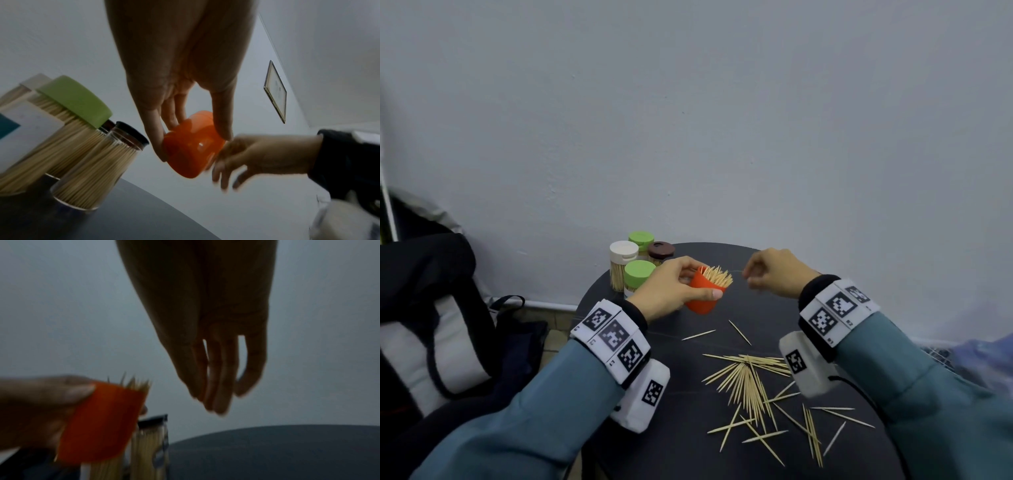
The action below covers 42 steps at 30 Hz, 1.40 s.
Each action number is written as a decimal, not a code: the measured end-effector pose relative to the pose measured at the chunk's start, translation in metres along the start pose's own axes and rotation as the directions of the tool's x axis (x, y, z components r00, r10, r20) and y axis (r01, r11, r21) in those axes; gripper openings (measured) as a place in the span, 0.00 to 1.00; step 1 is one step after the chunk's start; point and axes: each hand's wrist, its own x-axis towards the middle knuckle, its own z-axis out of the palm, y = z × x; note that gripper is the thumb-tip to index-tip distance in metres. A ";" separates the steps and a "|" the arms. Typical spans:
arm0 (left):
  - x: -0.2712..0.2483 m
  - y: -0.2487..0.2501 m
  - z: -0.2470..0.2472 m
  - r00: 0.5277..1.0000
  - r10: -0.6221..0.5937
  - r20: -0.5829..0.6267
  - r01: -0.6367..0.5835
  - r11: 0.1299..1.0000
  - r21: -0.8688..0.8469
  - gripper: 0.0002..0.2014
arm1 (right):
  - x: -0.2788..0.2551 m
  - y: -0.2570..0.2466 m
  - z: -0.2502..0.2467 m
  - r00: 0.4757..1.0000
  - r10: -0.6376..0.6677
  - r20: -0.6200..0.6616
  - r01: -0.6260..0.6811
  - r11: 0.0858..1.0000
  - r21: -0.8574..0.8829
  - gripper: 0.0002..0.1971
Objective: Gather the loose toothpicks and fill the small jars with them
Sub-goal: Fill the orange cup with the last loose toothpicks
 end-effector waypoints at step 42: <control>-0.006 0.004 -0.007 0.999 0.010 -0.045 -0.006 0.996 0.086 0.25 | -0.045 0.013 0.050 0.711 -0.380 0.592 0.465 0.885 0.008 0.35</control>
